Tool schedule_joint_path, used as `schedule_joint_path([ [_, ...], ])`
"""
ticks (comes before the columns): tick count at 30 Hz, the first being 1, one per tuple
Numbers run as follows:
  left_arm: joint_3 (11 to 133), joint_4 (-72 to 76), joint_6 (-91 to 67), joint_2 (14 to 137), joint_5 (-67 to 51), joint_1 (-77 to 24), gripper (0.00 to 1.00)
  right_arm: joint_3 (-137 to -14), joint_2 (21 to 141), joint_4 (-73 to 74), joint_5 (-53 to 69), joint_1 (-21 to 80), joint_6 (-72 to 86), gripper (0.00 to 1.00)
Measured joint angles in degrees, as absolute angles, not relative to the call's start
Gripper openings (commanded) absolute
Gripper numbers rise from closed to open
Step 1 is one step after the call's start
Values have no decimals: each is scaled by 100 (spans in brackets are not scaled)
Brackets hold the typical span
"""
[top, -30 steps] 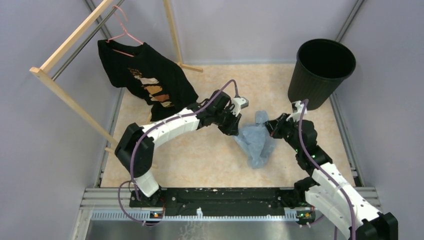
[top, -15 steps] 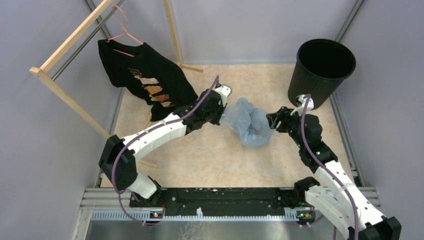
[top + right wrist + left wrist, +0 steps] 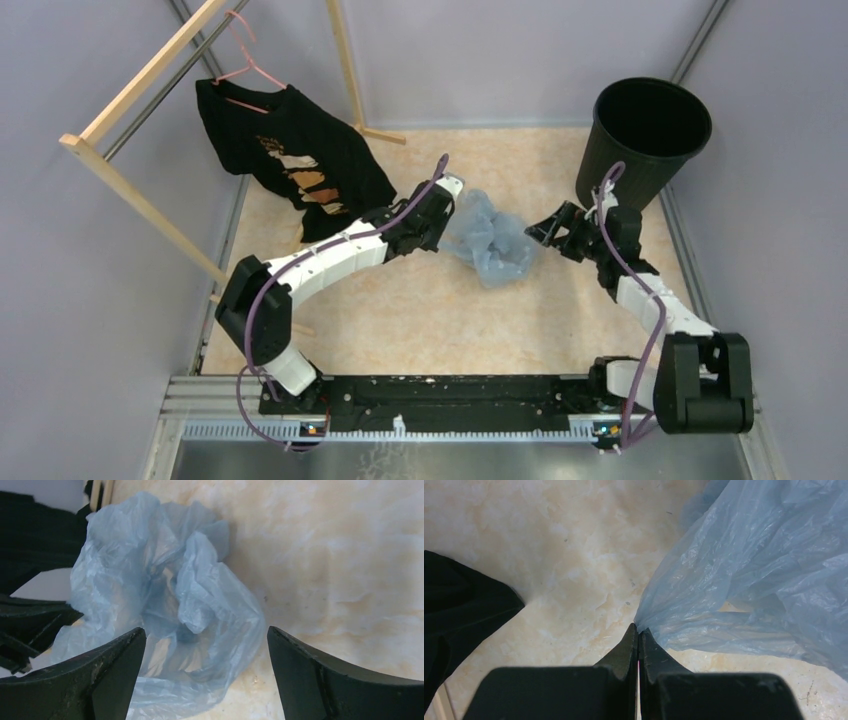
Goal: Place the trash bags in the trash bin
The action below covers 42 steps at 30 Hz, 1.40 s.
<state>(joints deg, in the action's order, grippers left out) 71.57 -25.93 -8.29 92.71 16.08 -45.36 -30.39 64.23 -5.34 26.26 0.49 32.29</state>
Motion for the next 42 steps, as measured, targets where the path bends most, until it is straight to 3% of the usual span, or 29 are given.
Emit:
schedule_joint_path([
  [4,7096,-2480,-777,9137,1481,-4536,0,-2808,7286,-1726,3358,84,3846,89],
  [8,7000,-2333,-738,8884,1409,-4536,0,-2561,8003,-2672,3546,373,4287,74],
  [14,6958,-2191,-725,8707,1310,-4536,0,-2318,8635,-3629,3697,589,4622,38],
  [18,6921,-2123,-727,8667,1288,-4536,0,-2314,8512,-3712,3627,550,4519,4],
  [19,6908,-2108,-729,8661,1288,-4536,0,-2314,8392,-3638,3579,534,4471,0],
  [21,6886,-2088,-731,8650,1286,-4536,0,-2316,8007,-3356,3420,462,4311,0],
  [22,6869,-2080,-731,8628,1275,-4536,0,-2316,7817,-3221,3343,440,4228,5],
  [26,6674,-1920,-731,8385,996,-4536,0,-2329,6777,-2528,2783,395,3868,58],
  [29,6530,-1787,-731,8112,880,-4536,0,-2333,6436,-2316,2512,395,3632,75],
  [37,6235,-1319,-692,7553,729,-4536,0,-2449,7819,-2471,2801,510,3555,85],
  [42,5922,-987,-598,7269,388,-4539,0,-2460,8868,-3538,3398,670,4152,88],
])
